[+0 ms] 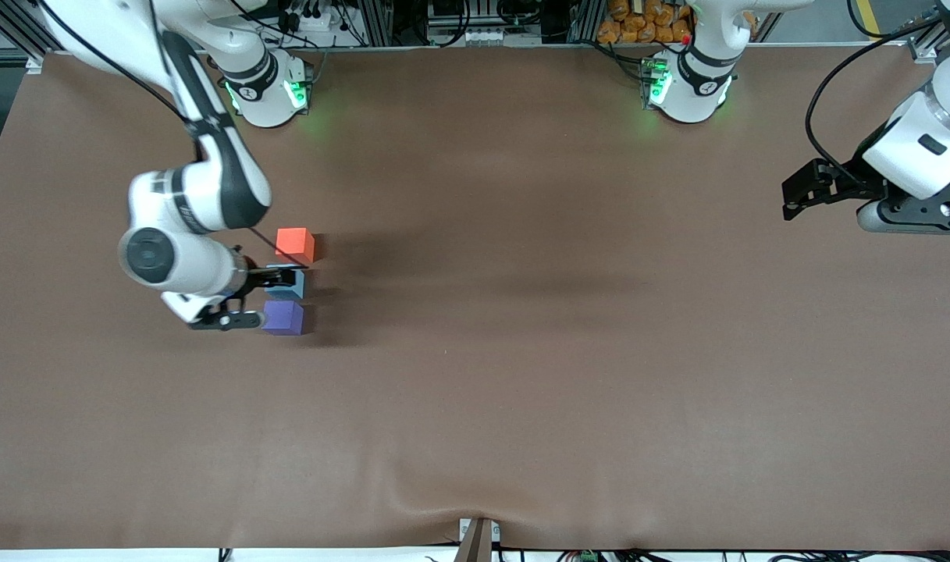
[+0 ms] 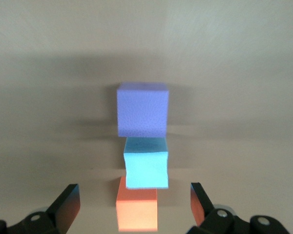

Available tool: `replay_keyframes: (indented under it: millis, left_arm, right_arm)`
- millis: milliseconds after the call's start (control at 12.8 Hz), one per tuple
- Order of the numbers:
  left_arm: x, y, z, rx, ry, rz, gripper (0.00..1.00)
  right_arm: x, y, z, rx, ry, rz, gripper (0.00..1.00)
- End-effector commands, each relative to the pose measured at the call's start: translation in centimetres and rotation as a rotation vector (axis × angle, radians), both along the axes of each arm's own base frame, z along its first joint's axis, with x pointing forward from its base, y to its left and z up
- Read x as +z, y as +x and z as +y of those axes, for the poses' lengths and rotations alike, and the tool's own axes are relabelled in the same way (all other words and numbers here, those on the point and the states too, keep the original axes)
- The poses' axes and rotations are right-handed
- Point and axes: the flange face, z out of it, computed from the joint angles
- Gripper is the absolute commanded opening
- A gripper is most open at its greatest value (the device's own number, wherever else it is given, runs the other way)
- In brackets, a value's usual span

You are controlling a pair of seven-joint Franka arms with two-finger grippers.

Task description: Place blue block between orange and purple blocks

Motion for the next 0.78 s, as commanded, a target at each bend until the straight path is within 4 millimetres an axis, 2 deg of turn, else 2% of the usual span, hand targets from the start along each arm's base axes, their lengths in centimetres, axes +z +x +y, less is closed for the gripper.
replay_keyframes:
  millis: [0,156,234,391,469,547,625,703]
  left_arm:
    - [0.8,-1.1,0.0,-0.014,0.001,-0.01,1.0]
    - [0.8,-1.1,0.1,-0.013,0.001,-0.01,1.0]
    - [0.8,-1.1,0.1,-0.013,0.001,-0.01,1.0]
    - [0.8,-1.0,0.1,-0.011,0.001,-0.01,1.0]
    - [0.8,-1.0,0.1,-0.011,0.001,-0.01,1.0]
    - [0.8,-1.0,0.1,-0.011,0.001,-0.01,1.0]
    - [0.7,-1.0,0.2,-0.01,0.001,-0.009,1.0]
    - [0.7,-1.0,0.2,-0.01,0.001,-0.009,1.0]
  right_arm:
    - [11.7,4.1,-3.2,-0.03,0.024,-0.059,1.0]
    - [18.3,4.3,-5.5,-0.055,0.016,-0.062,1.0]
    - [21.0,4.2,-7.2,-0.064,0.019,-0.077,1.0]
    - [24.8,2.9,-10.2,-0.003,0.006,-0.087,1.0]
    - [27.1,1.3,-11.8,-0.021,-0.003,-0.077,1.0]
    - [29.0,-0.4,-11.9,-0.022,-0.01,-0.063,1.0]
    - [32.1,-2.5,-11.1,-0.002,-0.03,-0.097,1.0]
    - [33.4,-4.8,-10.1,0.012,-0.045,-0.099,1.0]
